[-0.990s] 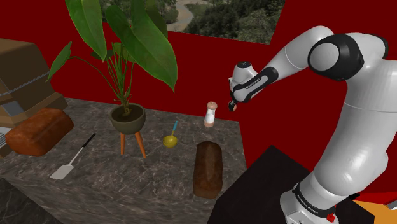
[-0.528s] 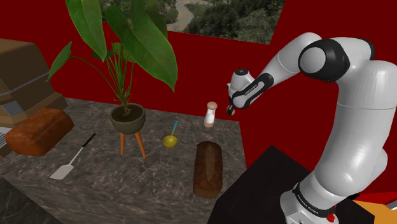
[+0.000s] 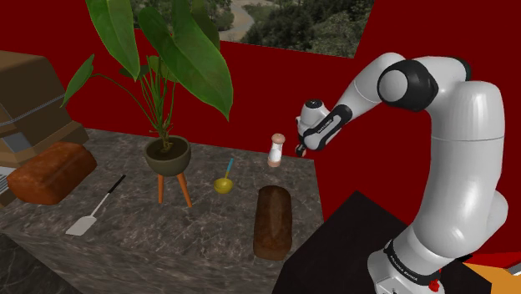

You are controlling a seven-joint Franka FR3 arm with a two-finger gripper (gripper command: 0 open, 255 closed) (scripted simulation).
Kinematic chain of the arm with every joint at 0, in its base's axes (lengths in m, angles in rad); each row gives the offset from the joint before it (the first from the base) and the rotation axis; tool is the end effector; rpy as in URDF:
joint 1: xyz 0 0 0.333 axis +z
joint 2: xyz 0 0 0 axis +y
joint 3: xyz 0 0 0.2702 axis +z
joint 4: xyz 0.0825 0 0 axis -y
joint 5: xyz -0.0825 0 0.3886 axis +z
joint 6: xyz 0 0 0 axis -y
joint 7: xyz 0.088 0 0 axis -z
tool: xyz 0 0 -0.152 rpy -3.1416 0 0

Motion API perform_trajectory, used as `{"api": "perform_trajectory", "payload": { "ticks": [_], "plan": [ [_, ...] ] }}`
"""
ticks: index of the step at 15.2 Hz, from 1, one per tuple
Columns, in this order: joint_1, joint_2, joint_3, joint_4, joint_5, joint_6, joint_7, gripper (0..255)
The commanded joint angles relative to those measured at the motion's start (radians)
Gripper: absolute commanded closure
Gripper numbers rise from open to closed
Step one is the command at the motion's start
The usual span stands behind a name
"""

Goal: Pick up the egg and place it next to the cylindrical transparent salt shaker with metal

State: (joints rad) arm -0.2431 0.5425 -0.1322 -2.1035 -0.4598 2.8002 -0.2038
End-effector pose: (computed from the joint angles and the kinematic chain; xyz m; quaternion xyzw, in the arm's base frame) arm 0.5387 -0.2036 0.0828 0.9802 0.1362 0.0322 0.1404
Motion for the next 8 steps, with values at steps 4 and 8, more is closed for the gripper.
{"api": "perform_trajectory", "payload": {
  "ticks": [4,8],
  "plan": [
    [0.012,0.054,-0.016,0.011,-0.014,0.043,0.025,255],
    [0.012,0.054,-0.016,0.011,-0.014,0.043,0.025,255]
  ]
}}
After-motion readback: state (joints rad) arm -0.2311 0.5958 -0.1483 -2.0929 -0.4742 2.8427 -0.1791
